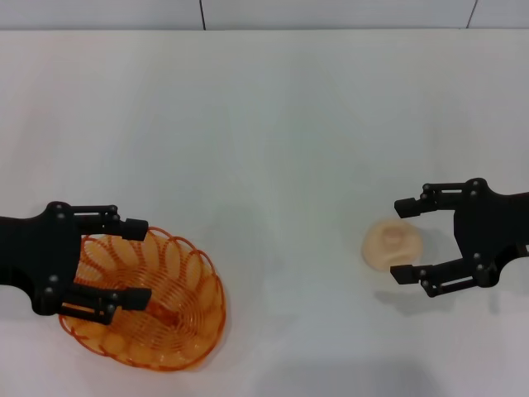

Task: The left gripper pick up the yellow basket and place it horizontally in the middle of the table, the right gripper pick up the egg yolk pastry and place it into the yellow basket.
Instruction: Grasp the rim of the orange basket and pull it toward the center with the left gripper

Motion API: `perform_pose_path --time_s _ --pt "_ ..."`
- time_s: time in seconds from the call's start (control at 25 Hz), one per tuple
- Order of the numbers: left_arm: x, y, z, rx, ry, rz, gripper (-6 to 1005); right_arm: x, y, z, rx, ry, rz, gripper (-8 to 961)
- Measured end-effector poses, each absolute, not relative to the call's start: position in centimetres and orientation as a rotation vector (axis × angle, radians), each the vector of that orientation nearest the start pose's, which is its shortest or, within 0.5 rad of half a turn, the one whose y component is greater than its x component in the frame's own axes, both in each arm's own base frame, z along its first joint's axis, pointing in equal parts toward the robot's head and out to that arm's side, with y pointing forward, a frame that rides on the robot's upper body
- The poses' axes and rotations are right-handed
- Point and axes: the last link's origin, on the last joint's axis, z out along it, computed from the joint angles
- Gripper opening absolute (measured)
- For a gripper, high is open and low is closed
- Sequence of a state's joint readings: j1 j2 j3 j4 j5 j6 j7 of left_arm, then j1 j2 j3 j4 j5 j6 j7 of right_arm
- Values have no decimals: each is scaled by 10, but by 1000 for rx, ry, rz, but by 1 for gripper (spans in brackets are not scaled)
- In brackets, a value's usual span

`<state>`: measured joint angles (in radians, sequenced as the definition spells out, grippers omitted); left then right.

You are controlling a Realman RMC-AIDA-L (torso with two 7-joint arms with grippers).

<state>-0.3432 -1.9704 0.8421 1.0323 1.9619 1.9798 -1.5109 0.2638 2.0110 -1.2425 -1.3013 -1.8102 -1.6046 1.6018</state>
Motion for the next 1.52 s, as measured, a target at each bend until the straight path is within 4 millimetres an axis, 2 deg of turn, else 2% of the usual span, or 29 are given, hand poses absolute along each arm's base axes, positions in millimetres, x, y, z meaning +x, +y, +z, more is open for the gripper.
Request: perform_pose_path --time_s 0.6,0.84,1.0,1.24,1.52 --pt "-265 267 74 -3030 -427 -553 854 209 292 30 -2954 170 412 842" --pt "-258 278 86 -3002 -549 -521 845 207 292 30 -2952 169 415 842" --pt "-256 290 101 -2963 -681 -415 839 206 293 31 -2950 168 418 841" --pt "-264 304 122 -2849 -931 -200 830 202 298 32 -2934 161 439 841" --pt "-269 318 134 -2730 -1111 101 820 198 303 32 -2923 148 444 842"
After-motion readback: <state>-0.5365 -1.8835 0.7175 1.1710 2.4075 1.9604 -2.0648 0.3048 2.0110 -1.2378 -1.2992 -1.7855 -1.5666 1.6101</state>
